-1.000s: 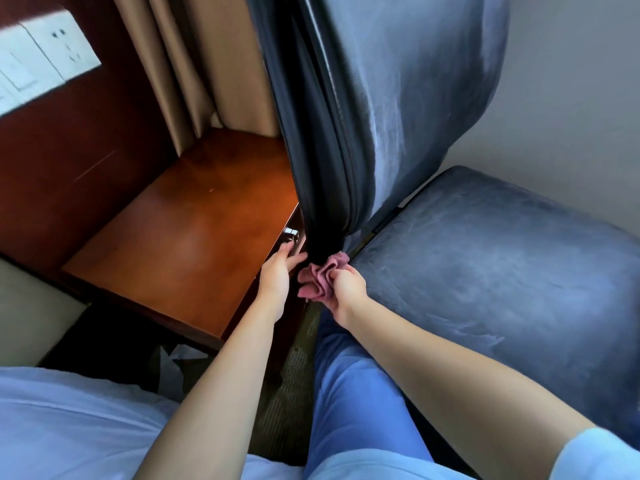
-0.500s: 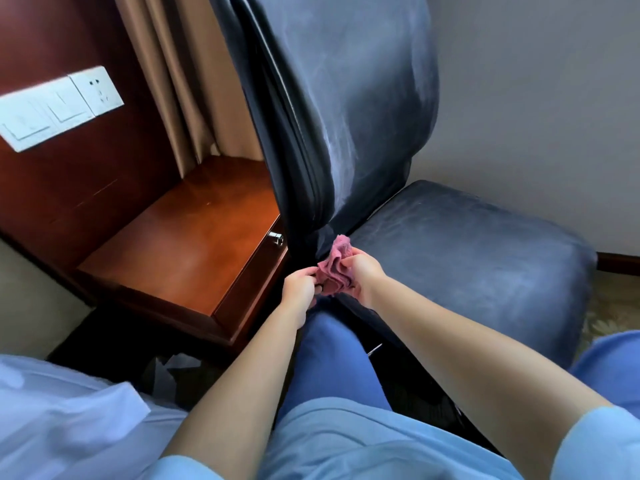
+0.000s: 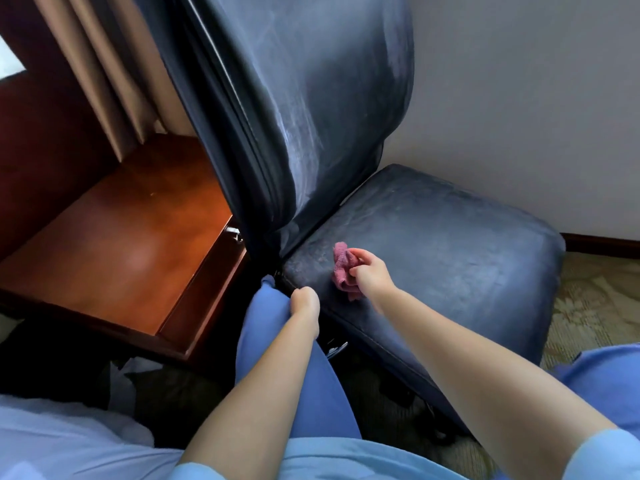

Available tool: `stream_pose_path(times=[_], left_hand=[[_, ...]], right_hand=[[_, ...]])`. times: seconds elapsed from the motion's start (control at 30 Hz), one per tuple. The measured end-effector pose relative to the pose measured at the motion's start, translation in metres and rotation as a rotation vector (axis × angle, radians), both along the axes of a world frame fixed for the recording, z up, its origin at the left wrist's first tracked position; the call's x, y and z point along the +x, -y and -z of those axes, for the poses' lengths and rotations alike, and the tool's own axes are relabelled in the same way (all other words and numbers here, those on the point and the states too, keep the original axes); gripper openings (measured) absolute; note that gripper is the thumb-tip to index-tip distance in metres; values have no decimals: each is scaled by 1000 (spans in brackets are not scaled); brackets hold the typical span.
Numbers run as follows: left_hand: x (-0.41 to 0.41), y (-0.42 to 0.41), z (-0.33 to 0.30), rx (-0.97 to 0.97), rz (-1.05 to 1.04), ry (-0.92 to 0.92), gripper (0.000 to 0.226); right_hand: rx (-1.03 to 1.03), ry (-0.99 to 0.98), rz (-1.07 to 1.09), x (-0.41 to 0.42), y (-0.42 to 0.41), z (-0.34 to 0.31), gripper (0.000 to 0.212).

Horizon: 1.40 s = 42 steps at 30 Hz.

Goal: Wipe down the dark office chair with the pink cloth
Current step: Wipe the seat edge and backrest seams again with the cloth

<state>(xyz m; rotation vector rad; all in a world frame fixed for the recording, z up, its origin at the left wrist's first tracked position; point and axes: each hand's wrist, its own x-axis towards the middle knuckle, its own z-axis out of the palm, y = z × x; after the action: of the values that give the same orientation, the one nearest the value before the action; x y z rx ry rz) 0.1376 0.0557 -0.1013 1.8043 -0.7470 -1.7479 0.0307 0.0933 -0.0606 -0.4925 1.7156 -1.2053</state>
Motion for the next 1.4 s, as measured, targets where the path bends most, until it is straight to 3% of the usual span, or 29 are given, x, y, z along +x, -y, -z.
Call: stream_pose_path(times=[0.1, 0.23, 0.37, 0.47, 0.53, 0.7, 0.83, 1.0, 1.1, 1.17, 1.27, 1.4], left_hand=[[-10, 12, 17, 42, -106, -69, 38], [-21, 26, 47, 3, -74, -115, 59], [-15, 24, 11, -57, -45, -108, 51], [-6, 34, 3, -43, -84, -196, 43], [0, 41, -1, -28, -71, -247, 38], [10, 66, 7, -37, -57, -312, 33], [10, 89, 20, -41, -93, -339, 31], [9, 112, 40, -35, -159, -367, 35], [6, 120, 47, 11, -222, -451, 31], [5, 123, 50, 43, -261, -494, 29], [6, 125, 49, 62, -280, -516, 31], [6, 123, 55, 128, -284, -543, 50]], right_hand=[[-54, -57, -19, -2, 14, 12, 54], [-117, -194, -54, -5, 27, 22, 56], [-219, -905, -358, -15, 30, 26, 52], [-253, -1127, -549, -16, 38, 37, 42], [-297, -1224, -565, -11, 46, 53, 30], [-406, -1217, -536, -4, 81, 71, 25], [-444, -1266, -649, -7, 128, 71, 34], [-408, -1320, -797, -5, 199, 60, 24], [-403, -1331, -851, -12, 195, 55, 25], [-495, -1316, -961, -13, 167, 57, 15], [-538, -1296, -1135, -13, 137, 62, 17], [-446, -1369, -1095, -13, 194, 60, 18]])
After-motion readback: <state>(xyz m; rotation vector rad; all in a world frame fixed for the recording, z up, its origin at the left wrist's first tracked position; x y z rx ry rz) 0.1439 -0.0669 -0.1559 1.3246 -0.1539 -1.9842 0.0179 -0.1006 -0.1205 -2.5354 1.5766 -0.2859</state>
